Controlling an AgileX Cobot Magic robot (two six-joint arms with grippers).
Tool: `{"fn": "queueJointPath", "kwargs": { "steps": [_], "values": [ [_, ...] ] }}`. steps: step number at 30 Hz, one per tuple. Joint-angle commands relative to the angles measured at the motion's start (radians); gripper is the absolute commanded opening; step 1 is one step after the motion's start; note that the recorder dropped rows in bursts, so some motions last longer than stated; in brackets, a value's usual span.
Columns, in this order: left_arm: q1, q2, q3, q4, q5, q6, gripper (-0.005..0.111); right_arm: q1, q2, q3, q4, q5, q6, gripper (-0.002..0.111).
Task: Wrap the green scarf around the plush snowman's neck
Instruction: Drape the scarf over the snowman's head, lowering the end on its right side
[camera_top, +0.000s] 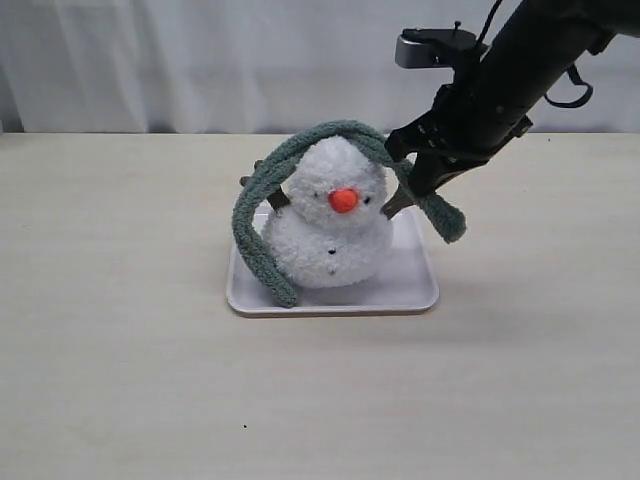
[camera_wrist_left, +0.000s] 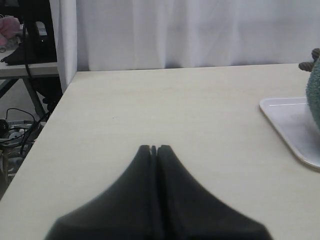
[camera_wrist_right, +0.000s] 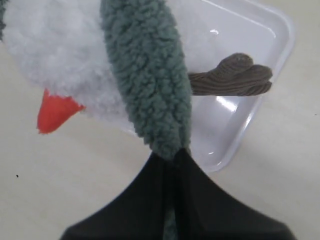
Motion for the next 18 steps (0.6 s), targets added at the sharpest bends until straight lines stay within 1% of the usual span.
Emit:
{"fn": "queueJointPath", "kwargs": {
  "steps": [1, 6, 9, 14, 18],
  "values": [
    [0.002, -0.003, 0.003, 0.0, -0.013, -0.002, 0.0, -0.003, -0.001, 0.065, 0.009, -0.017, 0.005, 0.004],
    [0.002, -0.003, 0.003, 0.0, -0.013, -0.002, 0.0, -0.003, 0.013, 0.119, 0.012, -0.075, 0.005, 0.004],
    [0.002, -0.003, 0.003, 0.0, -0.013, -0.002, 0.0, -0.003, 0.027, 0.122, 0.064, -0.091, 0.005, 0.004],
    [0.002, -0.003, 0.003, 0.0, -0.013, -0.002, 0.0, -0.003, 0.072, 0.122, 0.188, -0.095, -0.085, 0.004],
    [0.002, -0.003, 0.003, 0.0, -0.013, -0.002, 0.0, -0.003, 0.107, 0.122, 0.183, -0.113, -0.093, 0.004]
  ]
}}
